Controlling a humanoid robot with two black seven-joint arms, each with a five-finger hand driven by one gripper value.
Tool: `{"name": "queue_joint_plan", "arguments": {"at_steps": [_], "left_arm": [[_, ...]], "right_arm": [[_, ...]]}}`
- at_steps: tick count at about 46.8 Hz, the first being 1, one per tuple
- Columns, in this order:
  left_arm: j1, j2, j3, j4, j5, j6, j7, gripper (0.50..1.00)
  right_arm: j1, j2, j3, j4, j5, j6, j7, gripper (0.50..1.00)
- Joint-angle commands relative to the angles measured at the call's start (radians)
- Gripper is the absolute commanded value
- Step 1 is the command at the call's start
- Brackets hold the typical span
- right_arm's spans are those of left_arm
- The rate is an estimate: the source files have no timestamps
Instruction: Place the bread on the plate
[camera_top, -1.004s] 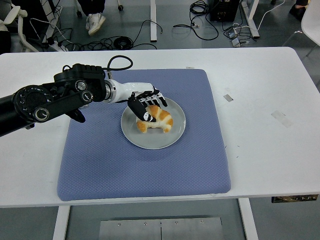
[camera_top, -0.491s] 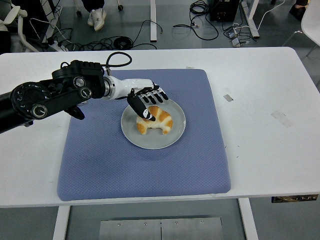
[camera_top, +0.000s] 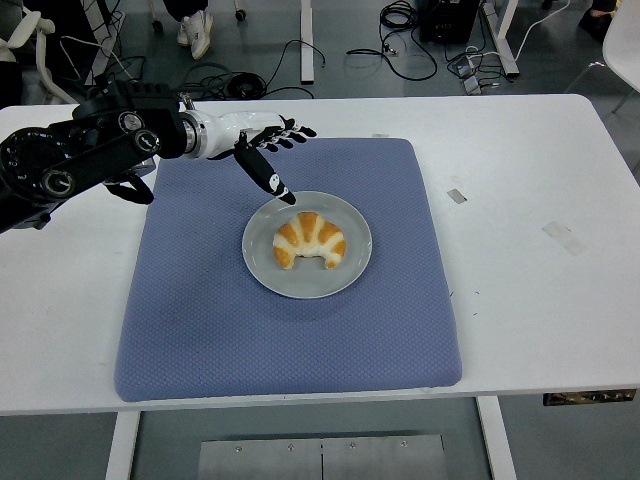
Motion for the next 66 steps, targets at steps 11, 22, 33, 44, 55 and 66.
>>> {"name": "queue_joint_plan", "arguments": {"at_steps": [11,22,33,44,55,66], "left_arm": [[0.066,-0.013,-0.194,0.082,-0.012,0.019,-0.004,0.980],[0.093,-0.004,-0.261,0.133,-0.107,0.017,-0.015,0.981],[0.105,0.024,-0.298,0.165,-0.208,0.005,-0.023,0.983],[0.103,0.035,-0.300,0.242,-0.361,0.007,-0.062,0.983],[0.123,0.065,-0.303,0.321,-0.501,0.004,-0.153,0.983],[0.146,0.039,-0.320,0.394,-0.613,-0.012,-0.199,0.983]], "right_arm": [[0.000,0.000,0.000,0.000,-0.001,0.000,0.000,1.000],[0.000,0.000,0.000,0.000,0.001,0.000,0.000,1.000],[0.000,0.000,0.000,0.000,0.001,0.000,0.000,1.000],[0.000,0.000,-0.001,0.000,-0.001,0.000,0.000,1.000],[0.000,0.000,0.000,0.000,0.001,0.000,0.000,1.000],[0.000,0.000,0.000,0.000,0.001,0.000,0.000,1.000]]}}
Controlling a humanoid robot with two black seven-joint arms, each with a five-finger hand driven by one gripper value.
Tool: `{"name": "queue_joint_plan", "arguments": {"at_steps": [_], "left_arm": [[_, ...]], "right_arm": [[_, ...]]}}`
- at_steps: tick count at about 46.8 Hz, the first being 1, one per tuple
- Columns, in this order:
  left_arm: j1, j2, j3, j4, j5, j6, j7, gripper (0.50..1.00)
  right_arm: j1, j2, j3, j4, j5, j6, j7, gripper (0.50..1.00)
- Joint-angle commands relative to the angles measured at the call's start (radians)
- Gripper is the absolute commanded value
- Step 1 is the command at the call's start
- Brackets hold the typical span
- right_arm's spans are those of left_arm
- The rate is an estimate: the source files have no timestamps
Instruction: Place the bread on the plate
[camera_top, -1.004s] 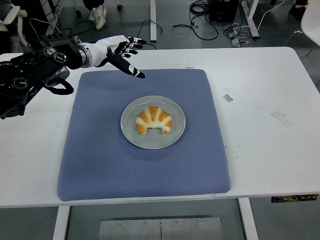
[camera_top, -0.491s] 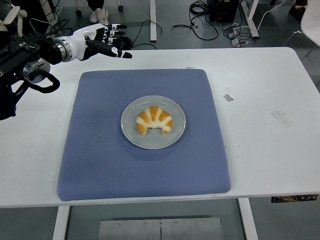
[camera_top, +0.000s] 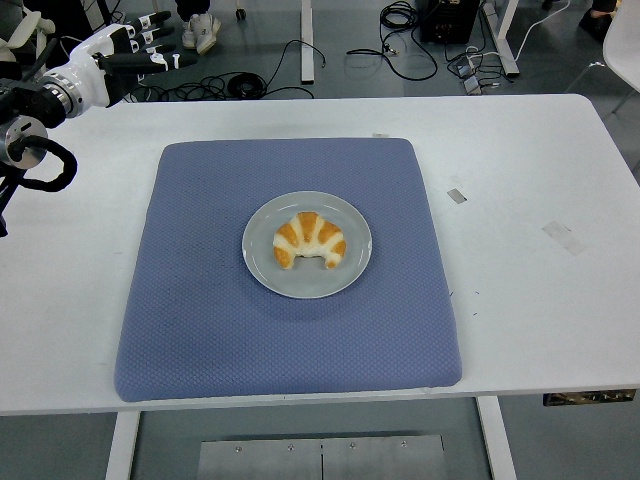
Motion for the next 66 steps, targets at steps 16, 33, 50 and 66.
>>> {"name": "queue_joint_plan", "arguments": {"at_steps": [16,33,50,66], "left_arm": [[0.058,-0.089,-0.144,0.060,-0.117,-0.001,-0.031,0.983],[0.133,-0.135,-0.238,0.070,-0.158,0.000,-0.043,0.983],[0.134,-0.141,-0.231,0.075,-0.157,0.000,-0.054,0.983],[0.136,-0.141,-0.231,0.075,-0.158,0.000,-0.054,0.983]], "right_arm": [[0.000,0.000,0.000,0.000,-0.001,0.000,0.000,1.000],[0.000,0.000,0.000,0.000,0.000,0.000,0.000,1.000],[0.000,0.000,-0.001,0.000,0.000,0.000,0.000,1.000],[-0.001,0.000,0.000,0.008,-0.001,0.003,0.000,1.000]]}}
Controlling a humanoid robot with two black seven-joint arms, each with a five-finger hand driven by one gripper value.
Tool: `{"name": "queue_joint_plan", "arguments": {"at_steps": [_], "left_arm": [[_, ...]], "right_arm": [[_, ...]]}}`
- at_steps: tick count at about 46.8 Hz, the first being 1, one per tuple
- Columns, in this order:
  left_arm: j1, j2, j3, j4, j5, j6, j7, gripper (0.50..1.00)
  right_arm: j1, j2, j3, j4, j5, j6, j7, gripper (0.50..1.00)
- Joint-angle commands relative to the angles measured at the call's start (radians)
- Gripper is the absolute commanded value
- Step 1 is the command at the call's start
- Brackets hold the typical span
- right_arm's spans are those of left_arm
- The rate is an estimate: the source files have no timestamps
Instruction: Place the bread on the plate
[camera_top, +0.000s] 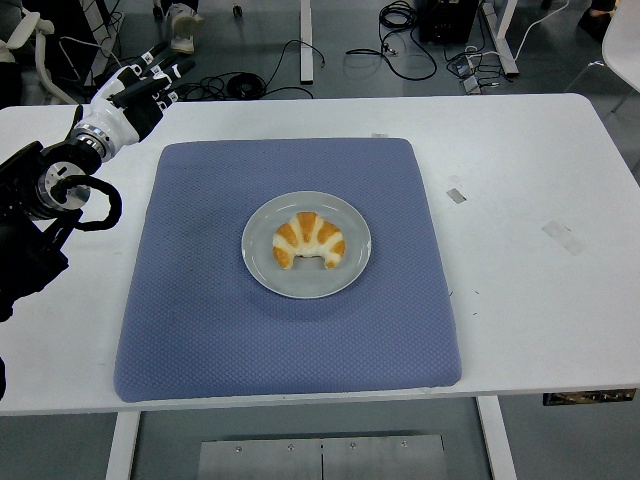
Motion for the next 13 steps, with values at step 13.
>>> {"name": "queue_joint_plan", "arguments": {"at_steps": [13], "left_arm": [[0.012,-0.002,0.001,0.000,0.000,0.001,0.000,0.983]], "right_arm": [[0.002,0.000,0.011,-0.013,0.001,-0.009,0.000,1.000]]}}
